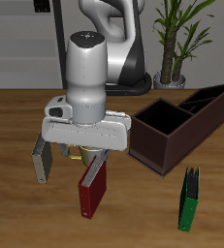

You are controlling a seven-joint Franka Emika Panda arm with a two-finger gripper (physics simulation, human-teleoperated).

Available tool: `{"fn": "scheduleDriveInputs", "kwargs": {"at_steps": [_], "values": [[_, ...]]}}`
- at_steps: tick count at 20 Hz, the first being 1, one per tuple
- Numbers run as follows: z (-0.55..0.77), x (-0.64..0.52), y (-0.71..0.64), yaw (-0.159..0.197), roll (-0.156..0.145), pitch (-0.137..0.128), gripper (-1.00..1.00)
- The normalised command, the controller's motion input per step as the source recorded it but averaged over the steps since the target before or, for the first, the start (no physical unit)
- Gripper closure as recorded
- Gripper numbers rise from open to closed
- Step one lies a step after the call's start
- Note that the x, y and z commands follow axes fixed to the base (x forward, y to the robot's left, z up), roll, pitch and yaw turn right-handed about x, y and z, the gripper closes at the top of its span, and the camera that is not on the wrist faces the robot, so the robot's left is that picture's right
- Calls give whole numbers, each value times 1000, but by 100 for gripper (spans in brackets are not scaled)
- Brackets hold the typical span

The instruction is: Place the red book into the left desk caddy's front compartment

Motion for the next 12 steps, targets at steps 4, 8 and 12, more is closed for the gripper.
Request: {"fn": "scheduleDriveInputs", "kwargs": {"at_steps": [4, 8, 12], "values": [[-388, 86, 11, -52, -12, 33, -100], [-401, 112, 53, -28, -1, 47, -100], [-335, 110, -4, -31, -15, 40, -100]]}}
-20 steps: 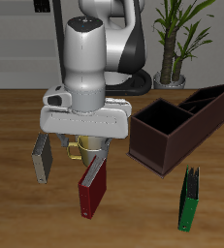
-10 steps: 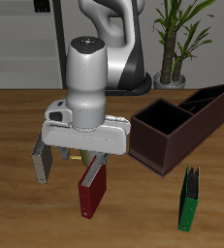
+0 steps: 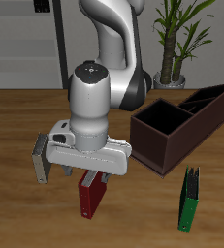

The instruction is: Place the red book into the left desk caddy's front compartment

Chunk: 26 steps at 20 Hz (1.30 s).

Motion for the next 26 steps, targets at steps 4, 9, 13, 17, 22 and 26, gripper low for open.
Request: {"fn": "scheduleDriveInputs", "kwargs": {"at_steps": [4, 9, 13, 17, 22, 26], "values": [[-262, 67, 69, -12, 6, 33, -100], [-205, 45, -46, -40, -13, 29, 100], [-25, -45, -8, -30, 8, 7, 100], [188, -89, -12, -6, -2, -28, 100], [453, -152, -69, -19, -22, -55, 100], [541, -301, -137, -41, -68, -61, 100]]}}
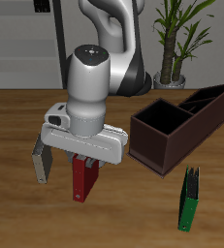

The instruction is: Place the red book into the left desk caddy's front compartment

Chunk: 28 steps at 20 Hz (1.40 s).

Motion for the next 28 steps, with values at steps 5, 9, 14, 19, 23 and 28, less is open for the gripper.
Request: {"fn": "scheduleDriveInputs", "kwargs": {"at_steps": [5, 9, 14, 19, 23, 28], "values": [[770, -606, -66, -20, -41, -81, 100], [584, -665, 111, 31, 32, -52, 100], [241, -422, 63, -39, 1, 8, 100], [419, -1125, 520, 96, 90, -91, 100], [118, -577, 228, -3, 34, -25, 100], [36, -697, 275, -5, 9, -36, 100]]}}
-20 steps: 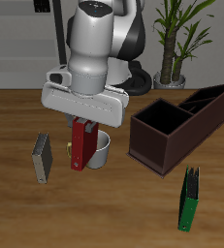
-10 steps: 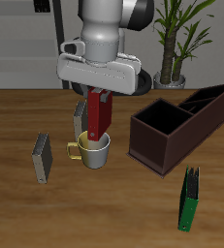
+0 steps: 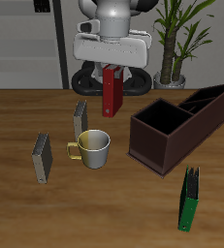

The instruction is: Place the red book into the left desk caddy's front compartment

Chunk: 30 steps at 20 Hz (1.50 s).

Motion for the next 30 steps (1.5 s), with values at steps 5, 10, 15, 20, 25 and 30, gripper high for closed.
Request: {"fn": "scheduleDriveInputs", "kwargs": {"at_steps": [5, 10, 15, 20, 25, 30], "values": [[2, -414, 113, -39, -5, -34, 100], [24, -332, 35, -44, 3, -32, 100], [68, -345, -19, -75, -21, -32, 100], [14, -384, 76, -84, -33, -18, 100], [-44, -376, 230, -83, 13, 1, 100], [-111, -203, 218, -49, 24, 11, 100]]}}
